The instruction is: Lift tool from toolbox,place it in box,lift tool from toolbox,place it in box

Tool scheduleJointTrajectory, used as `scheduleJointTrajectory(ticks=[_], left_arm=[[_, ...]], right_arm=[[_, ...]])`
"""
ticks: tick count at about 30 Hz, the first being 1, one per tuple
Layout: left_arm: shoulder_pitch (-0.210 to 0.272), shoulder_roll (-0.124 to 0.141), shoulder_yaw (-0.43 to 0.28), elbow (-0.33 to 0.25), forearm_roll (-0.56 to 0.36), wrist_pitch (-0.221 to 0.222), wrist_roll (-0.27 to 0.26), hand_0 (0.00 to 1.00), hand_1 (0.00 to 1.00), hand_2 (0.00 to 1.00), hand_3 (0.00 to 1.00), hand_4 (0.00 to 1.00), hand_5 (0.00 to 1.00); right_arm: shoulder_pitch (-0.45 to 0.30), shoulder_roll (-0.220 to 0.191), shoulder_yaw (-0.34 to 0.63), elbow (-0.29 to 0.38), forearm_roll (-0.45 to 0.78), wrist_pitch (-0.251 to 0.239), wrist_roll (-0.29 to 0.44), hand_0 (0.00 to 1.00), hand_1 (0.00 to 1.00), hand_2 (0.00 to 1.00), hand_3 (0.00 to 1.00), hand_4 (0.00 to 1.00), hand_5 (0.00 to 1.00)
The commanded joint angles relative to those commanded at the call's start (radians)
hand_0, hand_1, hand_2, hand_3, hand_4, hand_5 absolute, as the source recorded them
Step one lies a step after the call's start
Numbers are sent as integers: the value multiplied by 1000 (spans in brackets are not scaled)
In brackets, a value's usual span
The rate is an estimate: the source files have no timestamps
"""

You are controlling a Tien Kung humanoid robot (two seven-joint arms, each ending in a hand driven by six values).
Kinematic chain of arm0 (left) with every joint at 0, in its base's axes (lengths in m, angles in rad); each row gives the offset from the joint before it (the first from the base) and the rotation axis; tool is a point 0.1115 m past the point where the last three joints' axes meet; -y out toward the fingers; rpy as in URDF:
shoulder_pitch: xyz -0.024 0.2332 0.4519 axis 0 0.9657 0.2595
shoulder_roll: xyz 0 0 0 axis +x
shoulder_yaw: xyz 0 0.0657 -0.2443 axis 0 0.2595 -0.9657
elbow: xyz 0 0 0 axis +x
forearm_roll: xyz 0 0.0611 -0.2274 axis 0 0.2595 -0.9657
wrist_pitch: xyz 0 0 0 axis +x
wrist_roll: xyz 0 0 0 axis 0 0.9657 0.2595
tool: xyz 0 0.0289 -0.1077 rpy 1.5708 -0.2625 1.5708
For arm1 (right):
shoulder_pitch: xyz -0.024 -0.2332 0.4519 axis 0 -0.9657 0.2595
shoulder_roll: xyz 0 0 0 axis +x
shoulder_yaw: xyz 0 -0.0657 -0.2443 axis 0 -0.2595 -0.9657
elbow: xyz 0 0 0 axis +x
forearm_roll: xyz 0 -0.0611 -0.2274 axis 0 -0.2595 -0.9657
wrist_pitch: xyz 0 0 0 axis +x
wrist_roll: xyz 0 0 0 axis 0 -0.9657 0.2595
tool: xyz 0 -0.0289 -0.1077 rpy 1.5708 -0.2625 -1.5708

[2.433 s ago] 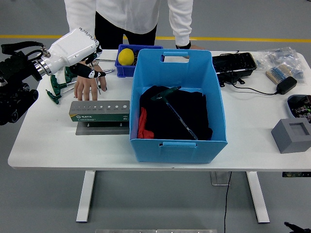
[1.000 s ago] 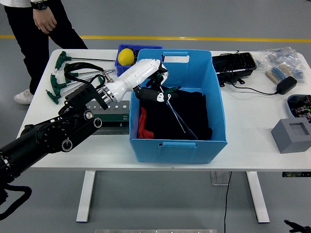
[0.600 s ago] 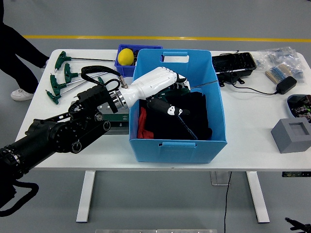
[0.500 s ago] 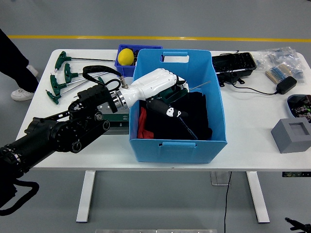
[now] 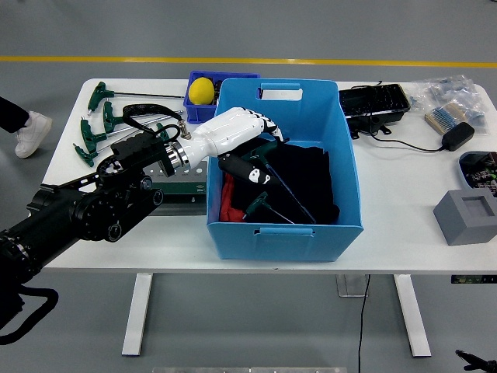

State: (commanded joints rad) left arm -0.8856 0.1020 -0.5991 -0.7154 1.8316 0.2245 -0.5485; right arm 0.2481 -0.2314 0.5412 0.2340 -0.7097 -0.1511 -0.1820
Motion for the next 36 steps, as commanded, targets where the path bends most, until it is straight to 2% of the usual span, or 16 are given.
scheduleJointTrajectory(ticks=[3, 6, 11, 12, 14, 17, 18, 20, 23, 24, 29, 30, 31, 33, 35, 36], left_arm=[[12, 7, -41, -20, 4, -3, 2, 716, 753, 769, 629, 966, 596], [48, 16, -125, -62, -12, -27, 13, 727, 760, 779, 642, 966, 602], [120, 22, -275, -146, -49, -93, 53, 727, 760, 779, 642, 966, 602], [136, 24, -303, -166, -59, -108, 64, 673, 702, 749, 643, 965, 615], [161, 27, -355, -200, -76, -129, 80, 673, 702, 749, 643, 965, 615], [228, 31, -451, -273, -103, -201, 140, 673, 702, 749, 643, 965, 615], [248, 33, -481, -292, -114, -224, 157, 580, 618, 671, 622, 954, 621], [298, 36, -544, -336, -150, -268, 198, 580, 618, 671, 622, 954, 621], [379, 28, -634, -399, -219, -295, 266, 580, 618, 671, 622, 954, 621], [405, 24, -660, -418, -245, -297, 288, 528, 562, 633, 607, 931, 618], [578, -25, -804, -553, -417, -285, 407, 528, 562, 633, 607, 931, 618], [613, -33, -827, -575, -450, -278, 422, 446, 521, 605, 603, 924, 623], [652, -38, -851, -595, -486, -266, 434, 446, 521, 605, 603, 924, 623], [699, -37, -872, -605, -529, -244, 442, 446, 521, 605, 603, 924, 623], [754, -23, -897, -586, -587, -212, 442, 446, 521, 605, 603, 924, 623], [778, -14, -909, -574, -612, -199, 445, 401, 489, 579, 598, 911, 638]], right_arm=[[-2, 1, 1, -1, 1, -1, 1, 621, 598, 665, 541, 783, 663], [-5, 2, 4, -2, -1, -2, 1, 621, 598, 665, 540, 782, 662], [-9, 4, 11, -4, -10, -1, 1, 621, 598, 665, 540, 782, 662], [-9, 4, 11, -4, -10, -1, 1, 621, 599, 665, 540, 782, 664], [-10, 5, 12, -4, -11, -1, 1, 621, 599, 665, 540, 782, 664], [-13, 6, 9, -5, -5, -2, 3, 621, 599, 665, 540, 782, 664], [-14, 6, 8, -5, -4, -3, 4, 621, 599, 665, 540, 782, 662], [-16, 7, 8, -5, -3, -3, 4, 621, 599, 665, 540, 782, 662], [-19, 8, 9, -5, -3, -3, 5, 621, 599, 665, 540, 782, 662], [-19, 8, 9, -5, -4, -3, 5, 621, 599, 665, 540, 782, 662], [-22, 10, 15, -6, -18, -2, 4, 621, 599, 665, 540, 782, 662], [-23, 11, 17, -6, -23, -1, 4, 621, 599, 664, 540, 782, 663], [-24, 12, 18, -6, -27, -1, 3, 621, 599, 664, 540, 782, 663], [-26, 13, 19, -6, -28, -1, 3, 621, 599, 664, 540, 782, 663], [-29, 14, 20, -7, -25, -3, 4, 621, 599, 664, 540, 782, 663], [-30, 15, 22, -7, -29, -3, 3, 619, 598, 665, 539, 780, 665]])
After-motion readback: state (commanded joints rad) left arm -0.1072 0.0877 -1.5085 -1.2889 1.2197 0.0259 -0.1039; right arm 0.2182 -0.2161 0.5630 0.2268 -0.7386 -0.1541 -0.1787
